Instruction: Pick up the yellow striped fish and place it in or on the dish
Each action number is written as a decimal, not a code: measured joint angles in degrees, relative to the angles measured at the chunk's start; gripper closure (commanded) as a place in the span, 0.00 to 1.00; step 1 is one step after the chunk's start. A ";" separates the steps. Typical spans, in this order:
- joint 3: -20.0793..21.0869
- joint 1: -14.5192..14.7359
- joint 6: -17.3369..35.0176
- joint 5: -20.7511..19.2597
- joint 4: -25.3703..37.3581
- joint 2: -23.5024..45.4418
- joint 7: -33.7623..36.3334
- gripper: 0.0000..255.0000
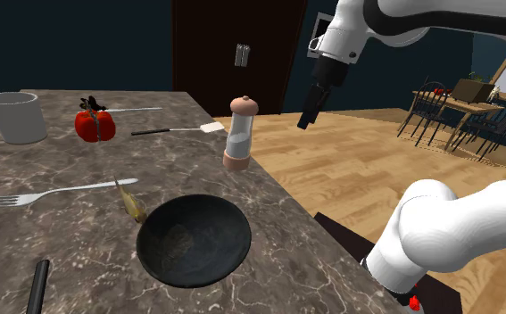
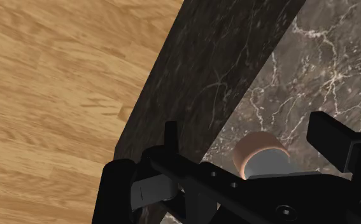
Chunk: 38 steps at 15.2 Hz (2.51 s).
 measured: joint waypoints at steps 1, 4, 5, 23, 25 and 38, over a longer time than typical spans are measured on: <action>0.00 0.00 0.00 0.00 0.00 0.00 0.00 0.00; 2.86 0.78 0.57 1.21 0.81 1.56 3.12 0.00; 4.41 1.23 1.07 1.90 1.17 2.50 4.79 0.00; 27.51 4.54 6.53 2.30 21.61 31.27 33.72 0.00; 29.83 5.00 6.84 0.59 25.04 35.84 37.54 0.00; 35.54 11.46 4.55 -11.39 44.79 59.53 54.21 0.00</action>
